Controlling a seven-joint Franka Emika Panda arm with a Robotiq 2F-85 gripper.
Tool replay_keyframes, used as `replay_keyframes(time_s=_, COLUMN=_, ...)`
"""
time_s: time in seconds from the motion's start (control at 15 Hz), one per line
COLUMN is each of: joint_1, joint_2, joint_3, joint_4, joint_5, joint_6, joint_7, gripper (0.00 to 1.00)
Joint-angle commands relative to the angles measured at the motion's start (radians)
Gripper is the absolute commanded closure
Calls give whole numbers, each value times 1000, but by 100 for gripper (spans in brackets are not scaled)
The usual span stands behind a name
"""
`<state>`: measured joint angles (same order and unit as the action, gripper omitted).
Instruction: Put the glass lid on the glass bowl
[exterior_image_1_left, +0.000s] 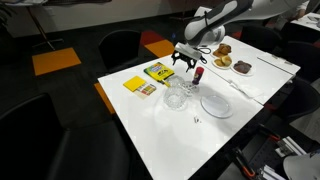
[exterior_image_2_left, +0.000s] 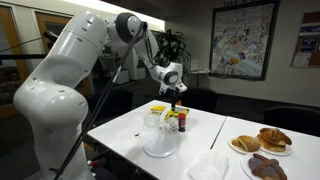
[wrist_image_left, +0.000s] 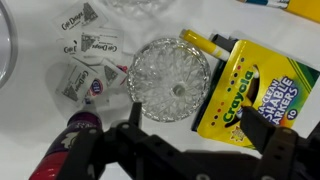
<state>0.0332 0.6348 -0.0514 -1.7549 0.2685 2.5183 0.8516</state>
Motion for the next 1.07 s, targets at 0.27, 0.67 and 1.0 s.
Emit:
replay_keyframes(time_s=0.27, joint_1=8, joint_2=79, joint_3=-13, joint_4=72, joint_5=-13, joint_6=-27, joint_7=-8, gripper=0)
replay_keyframes(time_s=0.67, joint_1=4, joint_2=133, joint_3=-16, joint_4=121, joint_5=-25, joint_6=-35, joint_7=-28, gripper=0)
replay_keyframes(time_s=1.0, joint_1=16, joint_2=181, joint_3=-17, joint_4=171, joint_5=-36, joint_6=-34, joint_7=-33, gripper=0)
